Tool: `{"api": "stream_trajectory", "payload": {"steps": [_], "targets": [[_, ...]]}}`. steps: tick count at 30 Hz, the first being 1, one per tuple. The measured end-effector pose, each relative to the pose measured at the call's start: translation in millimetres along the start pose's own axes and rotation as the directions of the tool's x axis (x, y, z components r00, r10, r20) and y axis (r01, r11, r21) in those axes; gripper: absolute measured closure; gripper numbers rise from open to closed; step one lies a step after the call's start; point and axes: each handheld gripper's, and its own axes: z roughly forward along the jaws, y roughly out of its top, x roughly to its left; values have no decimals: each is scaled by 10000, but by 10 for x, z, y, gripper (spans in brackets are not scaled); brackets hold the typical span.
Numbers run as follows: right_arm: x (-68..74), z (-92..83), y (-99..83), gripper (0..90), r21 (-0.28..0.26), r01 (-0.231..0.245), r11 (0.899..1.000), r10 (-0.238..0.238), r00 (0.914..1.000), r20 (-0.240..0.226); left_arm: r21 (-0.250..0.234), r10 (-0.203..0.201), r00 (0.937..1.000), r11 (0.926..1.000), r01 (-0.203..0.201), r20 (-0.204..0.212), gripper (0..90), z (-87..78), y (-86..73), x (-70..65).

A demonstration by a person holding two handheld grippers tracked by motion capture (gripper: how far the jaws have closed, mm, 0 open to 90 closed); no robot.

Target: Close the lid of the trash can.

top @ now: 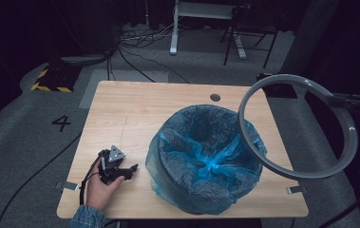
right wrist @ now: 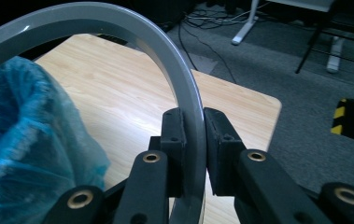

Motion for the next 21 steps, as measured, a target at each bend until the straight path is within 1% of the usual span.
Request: {"api": "stream_trajectory", "payload": {"steps": [2,7,13,18,21], "targets": [[92,51,60,793,34,105,9999,-105,9999,-110,-4,-10,10000,10000,10,2,282,0,0,-1],[262,161,166,792,67,130,9999,-127,9988,-473,5,25,10000,10000,-25,3,281,0,1,2],[483,329,277,792,178,289,9994,-273,9960,-845,4,19,10000,10000,-19,3,281,1,1,1],[652,471,341,792,243,402,9989,-367,9911,-1281,5,20,10000,10000,-20,2,281,1,1,1],[750,561,368,792,258,568,9981,-523,9873,-1503,7,25,10000,10000,-25,1,281,0,1,1]]}}
